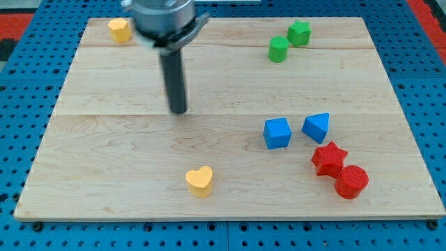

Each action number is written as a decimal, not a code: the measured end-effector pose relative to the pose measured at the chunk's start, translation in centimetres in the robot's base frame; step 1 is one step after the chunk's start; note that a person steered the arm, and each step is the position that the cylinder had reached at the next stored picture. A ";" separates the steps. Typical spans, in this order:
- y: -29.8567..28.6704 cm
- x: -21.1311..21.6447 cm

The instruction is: Push the yellow heart closer to the green circle

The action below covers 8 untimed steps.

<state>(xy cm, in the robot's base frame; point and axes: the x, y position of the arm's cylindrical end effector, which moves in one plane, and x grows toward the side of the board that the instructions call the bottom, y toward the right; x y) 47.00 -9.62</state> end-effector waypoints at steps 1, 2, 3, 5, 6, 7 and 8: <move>-2.0 9.6; -1.6 14.8; 3.1 13.7; 3.7 7.9; 5.7 6.2; 3.0 10.1; 10.6 9.0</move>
<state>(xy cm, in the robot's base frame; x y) 55.98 1.01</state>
